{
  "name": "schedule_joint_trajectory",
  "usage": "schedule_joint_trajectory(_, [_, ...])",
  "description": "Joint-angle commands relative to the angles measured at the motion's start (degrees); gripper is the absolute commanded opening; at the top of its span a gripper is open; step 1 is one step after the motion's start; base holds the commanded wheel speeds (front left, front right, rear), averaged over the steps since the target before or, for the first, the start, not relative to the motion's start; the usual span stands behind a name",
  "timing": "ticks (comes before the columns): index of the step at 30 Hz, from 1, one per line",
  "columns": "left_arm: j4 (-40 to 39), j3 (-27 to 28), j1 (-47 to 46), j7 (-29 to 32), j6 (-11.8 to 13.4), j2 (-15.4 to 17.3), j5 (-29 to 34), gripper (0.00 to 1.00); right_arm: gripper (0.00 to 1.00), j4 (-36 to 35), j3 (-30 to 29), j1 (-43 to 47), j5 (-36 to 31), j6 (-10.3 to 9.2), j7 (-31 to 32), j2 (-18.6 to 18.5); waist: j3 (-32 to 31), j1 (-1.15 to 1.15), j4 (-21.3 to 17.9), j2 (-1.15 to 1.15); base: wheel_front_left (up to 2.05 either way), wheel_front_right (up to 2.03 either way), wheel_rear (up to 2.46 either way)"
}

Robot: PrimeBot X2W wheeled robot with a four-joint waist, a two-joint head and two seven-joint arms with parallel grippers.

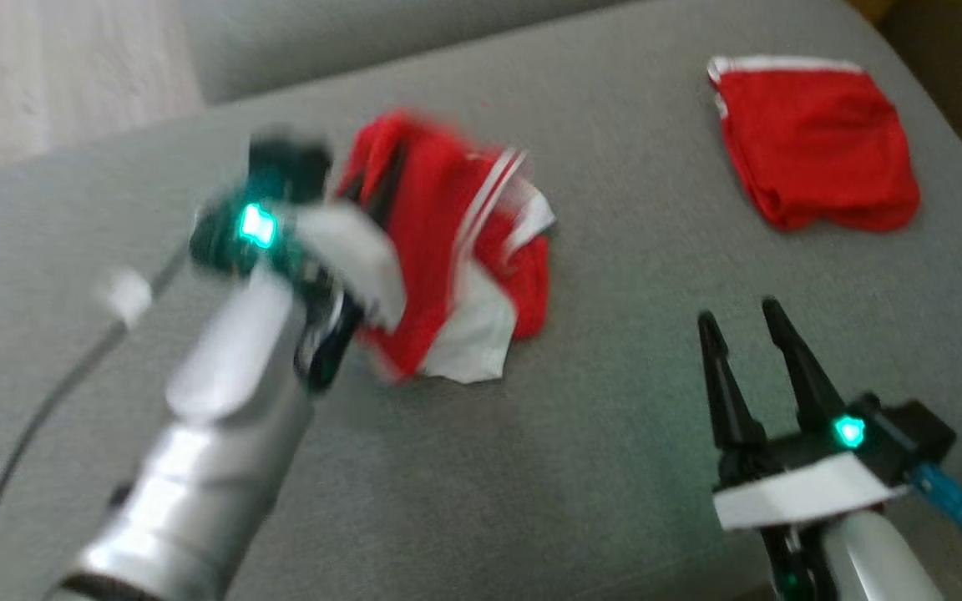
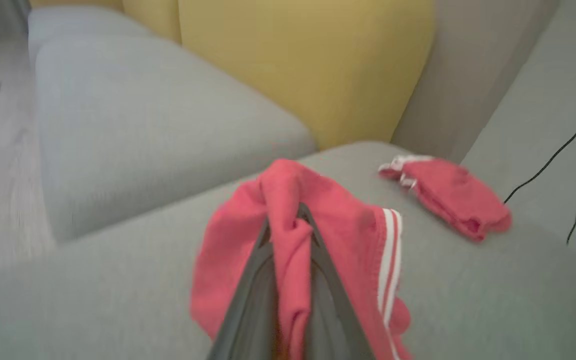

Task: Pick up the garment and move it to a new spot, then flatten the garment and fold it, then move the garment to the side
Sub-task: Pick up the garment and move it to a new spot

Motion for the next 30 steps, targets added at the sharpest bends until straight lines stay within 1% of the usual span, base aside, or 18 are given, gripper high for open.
schedule_joint_trajectory(1, [-1.5, 1.5, -2.2, -0.8, 0.4, 1.6, 0.3, 0.0, 1.0, -2.1, 1.4, -3.1, 0.6, -0.04, -0.6, 0.4, 3.5, -0.02, -2.9, 0.0, 0.0, 0.0, 0.0])
schedule_joint_trajectory(5, [3.6, 0.3, 1.0, -9.2, 0.1, 1.4, 1.8, 0.0, 1.0, -1.8, 0.8, -4.8, 0.9, -0.04, -0.6, 1.3, 5.3, -0.02, -4.7, 0.0, 0.0, 0.0, 0.0])
schedule_joint_trajectory(6, [5.0, 0.3, 1.5, -11.5, 0.4, 1.2, 2.1, 0.0, 1.0, -1.7, 0.7, -4.9, 0.9, -0.04, -0.6, 1.4, 5.3, -0.02, -4.8, 0.0, 0.0, 0.0, 0.0])
schedule_joint_trajectory(7, [6.2, 0.2, 2.0, -13.8, 0.9, 0.8, 2.4, 0.3, 1.0, -1.6, 0.5, -4.9, 0.8, -0.04, -0.6, 1.5, 5.1, -0.02, -4.8, 0.0, 0.0, 0.0, 0.0])
schedule_joint_trajectory(8, [7.3, 0.0, 2.4, -16.1, 1.6, 0.6, 3.0, 1.0, 1.0, -1.5, 0.2, -4.6, 0.7, -0.04, -0.6, 1.6, 4.8, -0.02, -4.6, 0.0, 0.0, 0.0, 0.0])
schedule_joint_trajectory(10, [8.7, -0.7, 3.1, -19.1, 3.3, -0.1, 4.5, 1.0, 1.0, -1.2, -0.8, -3.8, 0.4, -0.04, -0.6, 1.8, 3.6, -0.02, -3.7, 0.0, 0.0, 0.0, 0.0])
schedule_joint_trajectory(13, [7.9, -0.7, 5.0, -20.7, 6.2, -1.0, 6.1, 1.0, 1.0, -0.5, -2.3, -1.9, -0.1, -0.04, -0.6, 1.9, 0.9, -0.02, -1.4, 0.0, 0.0, 0.0, 0.0])
schedule_joint_trajectory(16, [0.9, -0.1, 9.2, -20.8, 8.5, -1.5, 8.7, 1.0, 1.0, 0.5, -3.3, 0.1, -0.7, -0.04, -0.6, 1.6, -2.7, -0.02, 1.6, 0.0, 0.0, 0.0, 0.0])
schedule_joint_trajectory(20, [-9.5, 1.1, 17.5, -20.8, 11.5, -1.7, 12.2, 1.0, 1.0, 1.6, -4.8, 3.0, -1.5, -0.04, -0.6, 1.3, -7.1, -0.02, 6.1, 0.0, 0.0, 0.0, 0.0])
schedule_joint_trajectory(24, [-19.4, 4.1, 26.2, -20.8, 12.7, -1.8, 13.4, 1.0, 1.0, 2.0, -5.2, 4.8, -1.9, -0.04, -0.6, 1.5, -9.5, -0.02, 9.7, 0.0, 0.0, 0.0, 0.0])
schedule_joint_trajectory(30, [-31.2, 9.1, 38.4, -20.8, 16.0, -1.1, 17.6, 1.0, 1.0, 1.6, -5.9, 7.4, -4.5, -0.04, -0.6, 1.8, -12.3, -0.02, 13.5, 0.0, 0.0, 0.0, 0.0])
